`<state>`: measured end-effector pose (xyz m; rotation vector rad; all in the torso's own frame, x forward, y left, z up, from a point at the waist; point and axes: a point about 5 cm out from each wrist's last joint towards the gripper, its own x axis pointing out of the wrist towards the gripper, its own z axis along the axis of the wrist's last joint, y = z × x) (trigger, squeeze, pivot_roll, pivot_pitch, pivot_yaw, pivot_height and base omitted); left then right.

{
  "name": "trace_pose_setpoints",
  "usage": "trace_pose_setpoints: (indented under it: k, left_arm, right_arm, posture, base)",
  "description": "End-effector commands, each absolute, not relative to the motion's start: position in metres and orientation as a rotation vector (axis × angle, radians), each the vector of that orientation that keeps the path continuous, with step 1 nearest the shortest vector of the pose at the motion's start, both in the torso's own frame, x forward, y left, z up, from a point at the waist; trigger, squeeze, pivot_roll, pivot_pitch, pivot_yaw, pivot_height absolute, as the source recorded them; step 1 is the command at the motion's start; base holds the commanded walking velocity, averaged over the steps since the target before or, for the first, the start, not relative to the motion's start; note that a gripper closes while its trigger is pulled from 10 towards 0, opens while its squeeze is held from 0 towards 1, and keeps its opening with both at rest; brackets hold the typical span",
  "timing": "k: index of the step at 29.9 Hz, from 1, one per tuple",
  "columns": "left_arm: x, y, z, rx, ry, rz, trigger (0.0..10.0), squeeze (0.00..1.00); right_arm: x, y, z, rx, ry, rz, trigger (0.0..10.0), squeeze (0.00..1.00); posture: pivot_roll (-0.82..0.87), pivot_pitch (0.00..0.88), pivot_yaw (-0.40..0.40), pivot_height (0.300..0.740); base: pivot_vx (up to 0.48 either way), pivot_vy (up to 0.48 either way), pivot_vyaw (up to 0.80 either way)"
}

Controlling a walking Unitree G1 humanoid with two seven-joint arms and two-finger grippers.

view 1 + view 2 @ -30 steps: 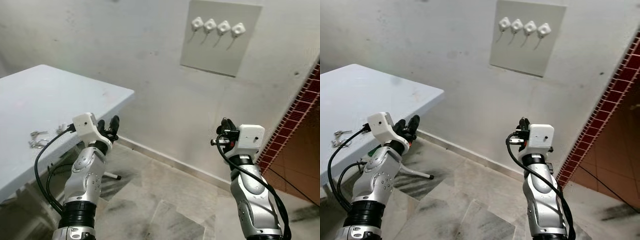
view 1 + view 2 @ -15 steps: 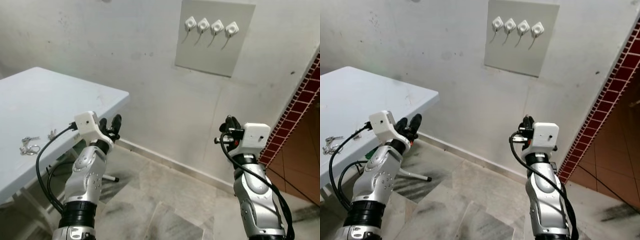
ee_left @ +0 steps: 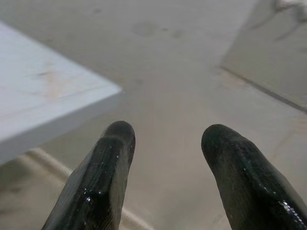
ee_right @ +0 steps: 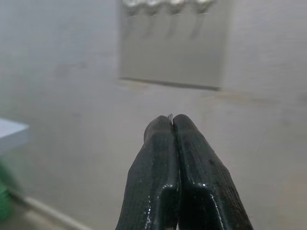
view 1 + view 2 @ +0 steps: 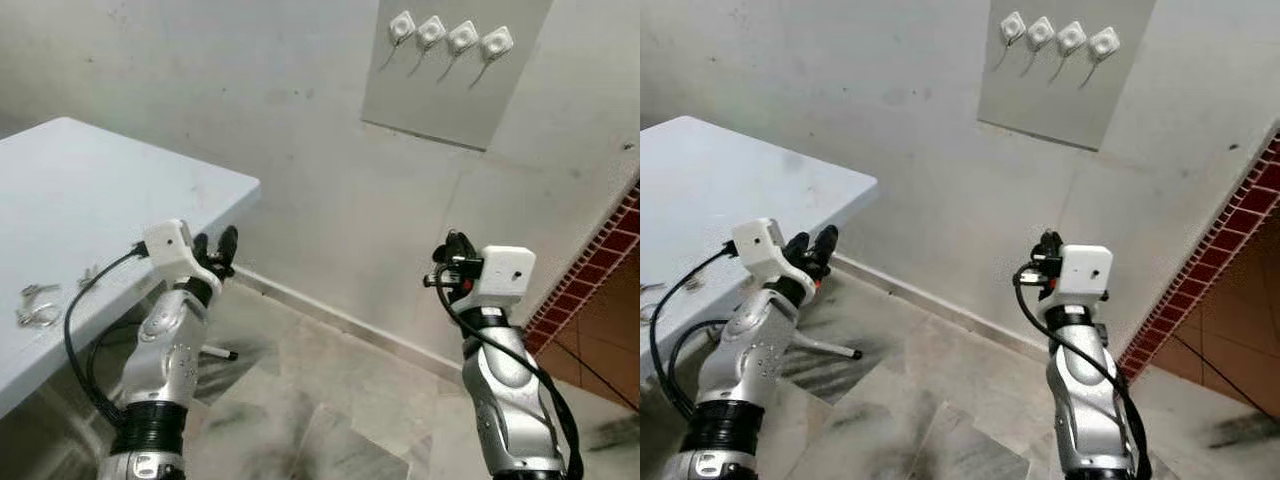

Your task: Hang keys on a hook

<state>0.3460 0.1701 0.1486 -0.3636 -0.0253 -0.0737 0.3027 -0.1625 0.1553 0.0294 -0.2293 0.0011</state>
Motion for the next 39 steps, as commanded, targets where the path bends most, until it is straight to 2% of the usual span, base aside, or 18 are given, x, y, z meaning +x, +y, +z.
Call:
trace_pose_setpoints:
  k: [1,12,39]
  left_arm:
    - [0.347,0.161,0.151,-0.356,-0.025,-0.108,10.0,0.0]
    - [0.337,0.141,0.145,-0.215,0.002,-0.273,10.0,0.0]
    - [0.339,0.147,0.149,-0.217,0.001,-0.259,10.0,0.0]
  right_arm:
    - [0.302,-0.167,0.16,0.023,-0.25,-0.016,10.0,0.0]
    - [0.299,-0.169,0.153,-0.025,-0.226,0.042,10.0,0.0]
    - [0.296,-0.162,0.153,-0.029,-0.232,0.082,10.0,0.0]
  posture:
    - [0.03,0.0,-0.016,0.74]
    - [0.03,0.0,-0.017,0.74]
    - [0.03,0.0,-0.013,0.74]
  base:
    - [0.337,0.0,0.0]
    - [0.338,0.0,0.0]
    - [0.337,0.0,0.0]
